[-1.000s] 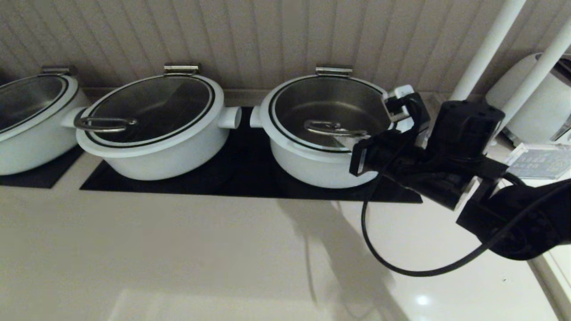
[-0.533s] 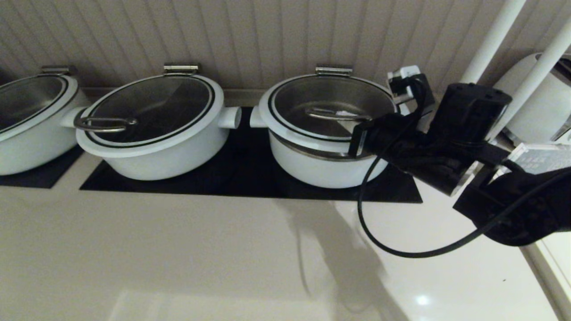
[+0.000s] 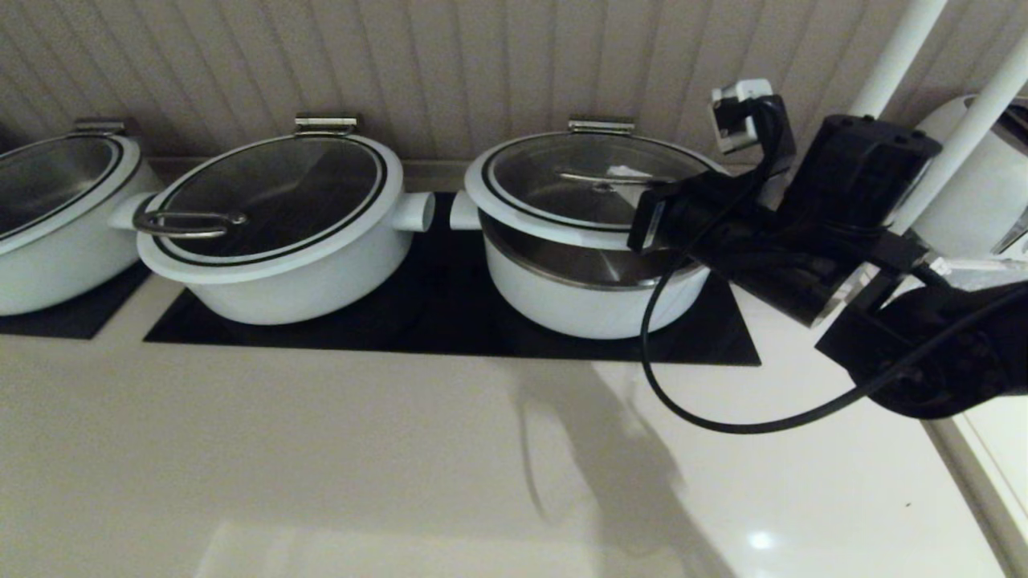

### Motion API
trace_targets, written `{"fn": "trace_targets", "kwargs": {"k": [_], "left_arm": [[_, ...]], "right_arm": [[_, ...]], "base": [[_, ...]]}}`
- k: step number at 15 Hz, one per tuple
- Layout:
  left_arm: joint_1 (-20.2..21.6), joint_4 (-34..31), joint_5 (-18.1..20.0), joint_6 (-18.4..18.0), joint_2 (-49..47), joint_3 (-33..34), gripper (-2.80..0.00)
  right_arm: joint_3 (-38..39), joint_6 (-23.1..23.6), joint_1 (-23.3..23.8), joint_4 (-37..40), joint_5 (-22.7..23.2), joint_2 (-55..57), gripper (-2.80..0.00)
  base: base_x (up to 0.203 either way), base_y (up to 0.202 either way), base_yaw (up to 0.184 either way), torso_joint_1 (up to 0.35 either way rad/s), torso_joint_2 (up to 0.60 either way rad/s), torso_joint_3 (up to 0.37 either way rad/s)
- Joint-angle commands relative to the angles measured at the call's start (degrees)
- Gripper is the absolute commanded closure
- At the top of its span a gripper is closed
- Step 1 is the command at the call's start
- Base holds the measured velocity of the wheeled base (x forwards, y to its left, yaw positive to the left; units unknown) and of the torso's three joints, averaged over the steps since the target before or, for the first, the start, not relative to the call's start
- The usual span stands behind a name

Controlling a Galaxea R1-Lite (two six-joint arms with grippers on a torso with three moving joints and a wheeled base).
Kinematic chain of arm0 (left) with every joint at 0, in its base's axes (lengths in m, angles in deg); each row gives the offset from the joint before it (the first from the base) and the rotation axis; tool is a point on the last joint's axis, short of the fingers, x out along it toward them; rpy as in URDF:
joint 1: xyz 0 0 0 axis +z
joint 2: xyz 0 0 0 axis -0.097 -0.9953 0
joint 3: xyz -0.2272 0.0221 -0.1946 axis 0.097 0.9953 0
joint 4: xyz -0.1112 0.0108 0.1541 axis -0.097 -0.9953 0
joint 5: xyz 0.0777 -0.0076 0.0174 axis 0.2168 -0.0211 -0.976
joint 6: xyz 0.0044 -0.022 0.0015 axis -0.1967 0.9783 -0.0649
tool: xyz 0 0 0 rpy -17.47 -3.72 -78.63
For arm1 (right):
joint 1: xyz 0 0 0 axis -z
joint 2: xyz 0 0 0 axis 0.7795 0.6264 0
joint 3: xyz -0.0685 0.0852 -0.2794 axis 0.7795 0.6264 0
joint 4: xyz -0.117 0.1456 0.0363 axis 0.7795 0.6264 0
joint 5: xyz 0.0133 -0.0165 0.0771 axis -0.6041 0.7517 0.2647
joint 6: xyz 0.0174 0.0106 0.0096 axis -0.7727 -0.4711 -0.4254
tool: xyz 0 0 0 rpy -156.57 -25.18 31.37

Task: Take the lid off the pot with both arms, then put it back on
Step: Open the food pot lid a small opening with the right arm, then hold the pot lid with the left arm

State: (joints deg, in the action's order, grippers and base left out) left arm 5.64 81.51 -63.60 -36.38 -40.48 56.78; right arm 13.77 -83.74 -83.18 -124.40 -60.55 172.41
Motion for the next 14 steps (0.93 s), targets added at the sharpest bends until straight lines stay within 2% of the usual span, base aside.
{"fn": "trace_targets", "kwargs": {"k": [1, 5, 8, 14], "left_arm": [[0.01, -0.04, 0.07, -0.06, 0.02, -0.02, 0.00], [0.01, -0.12, 0.43, -0.99, -0.70, -1.37, 0.00], [0.01, 0.96, 1.33, -1.29, -6.50, -4.49, 0.00], [0.01, 17.08, 5.82, -3.28, -27.38, -10.54, 0.00]], "right_arm": [[-0.48, -0.02, -0.03, -0.30, 0.06, -0.07, 0.00], [-0.67, -0.02, 0.20, -0.37, -0.03, 0.02, 0.00], [-0.67, -0.02, 0.15, -0.37, 0.06, 0.11, 0.00], [-0.61, -0.05, 0.24, -0.46, -0.42, 0.11, 0.00]], "base": [[0.000, 0.000, 0.000, 0.000, 0.00, 0.000], [0.000, 0.000, 0.000, 0.000, 0.00, 0.000], [0.000, 0.000, 0.000, 0.000, 0.00, 0.000], [0.000, 0.000, 0.000, 0.000, 0.00, 0.000]]}}
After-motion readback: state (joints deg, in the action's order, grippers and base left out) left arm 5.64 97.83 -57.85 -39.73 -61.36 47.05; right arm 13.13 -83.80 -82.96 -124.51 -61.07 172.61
